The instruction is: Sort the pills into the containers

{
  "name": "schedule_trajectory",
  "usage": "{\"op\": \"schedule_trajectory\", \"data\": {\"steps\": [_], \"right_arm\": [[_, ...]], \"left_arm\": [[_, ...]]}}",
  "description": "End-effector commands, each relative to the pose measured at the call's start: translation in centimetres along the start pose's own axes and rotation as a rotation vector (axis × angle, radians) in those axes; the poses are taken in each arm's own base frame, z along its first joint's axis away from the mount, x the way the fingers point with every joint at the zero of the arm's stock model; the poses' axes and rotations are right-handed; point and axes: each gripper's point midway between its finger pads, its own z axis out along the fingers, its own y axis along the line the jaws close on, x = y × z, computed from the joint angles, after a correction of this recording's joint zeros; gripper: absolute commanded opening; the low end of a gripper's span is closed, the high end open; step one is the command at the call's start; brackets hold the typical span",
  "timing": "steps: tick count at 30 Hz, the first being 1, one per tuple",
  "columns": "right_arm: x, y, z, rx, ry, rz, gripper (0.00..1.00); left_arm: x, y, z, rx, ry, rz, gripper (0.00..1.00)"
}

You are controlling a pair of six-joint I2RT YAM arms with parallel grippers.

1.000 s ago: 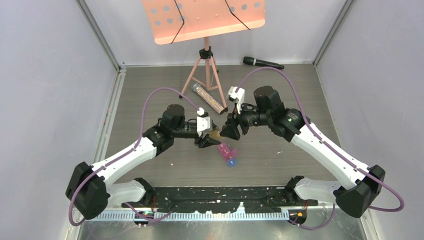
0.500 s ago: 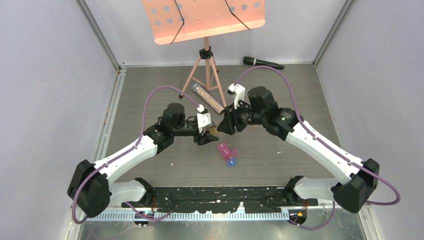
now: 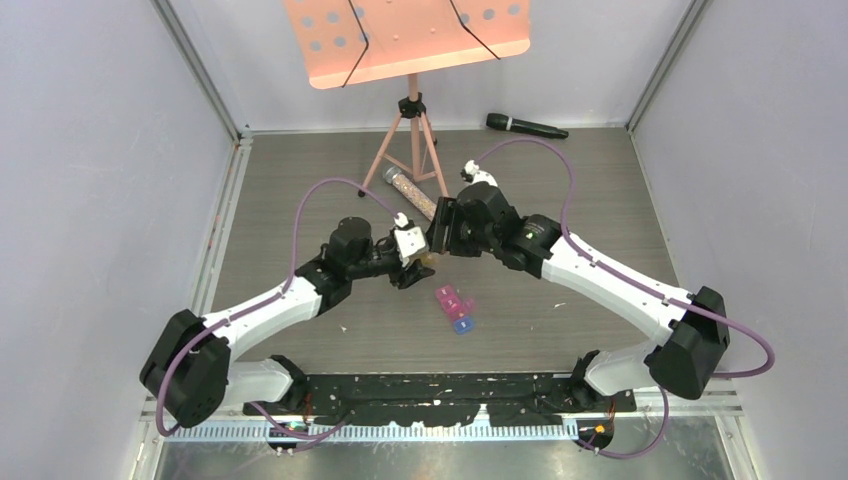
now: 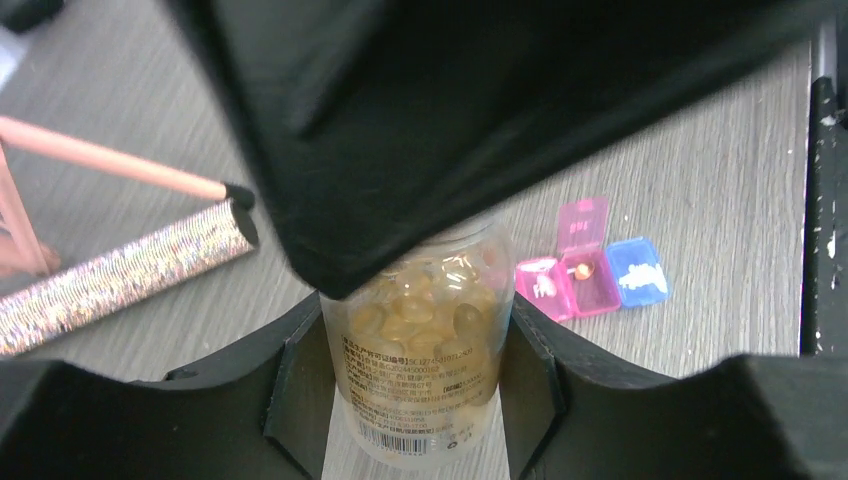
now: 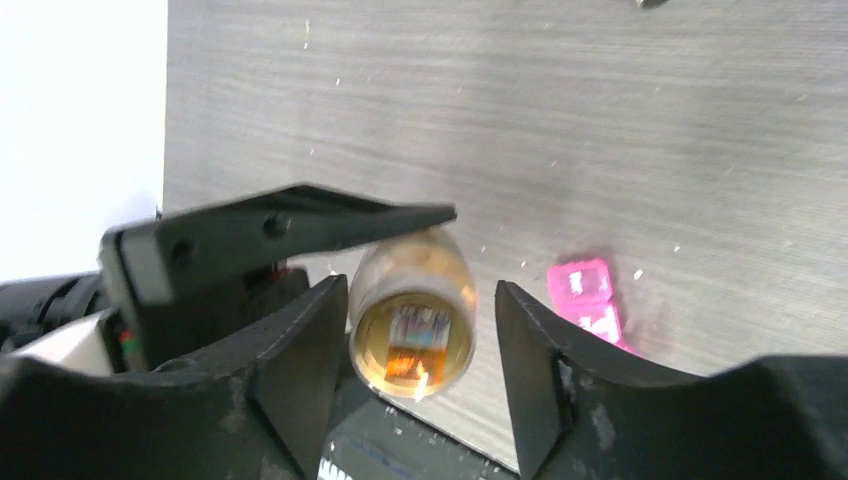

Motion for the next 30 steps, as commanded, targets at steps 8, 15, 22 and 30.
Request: {"op": "schedule_trajectory", "data": {"steps": [8,15,22,30], "right_arm": [[-8.2,1.7,-4.2,-0.174,-0.261,0.024,0.94],[-8.3,2.7,-7.8,-0.345,-0.292,-0.285,0.98],[-3.6,2.6,-8.6,-0.541,-0.151,-0.686,0.98],[-0.3,2.1,-7.4,-0.657,-0.010,-0.853,0.95]], "left_arm": [[-4.8,-0.2,-0.3,-0.001,-0.211,0.049,0.00],[-5.4,-1.8,-1.0,0.099,-0.237,0.034,0.00],[-5.3,-4.0,-1.0,0.279,-0.213,0.016,0.00],[-5.7,-4.8,-1.3,0.341,-0.203,0.014,0.00]]}}
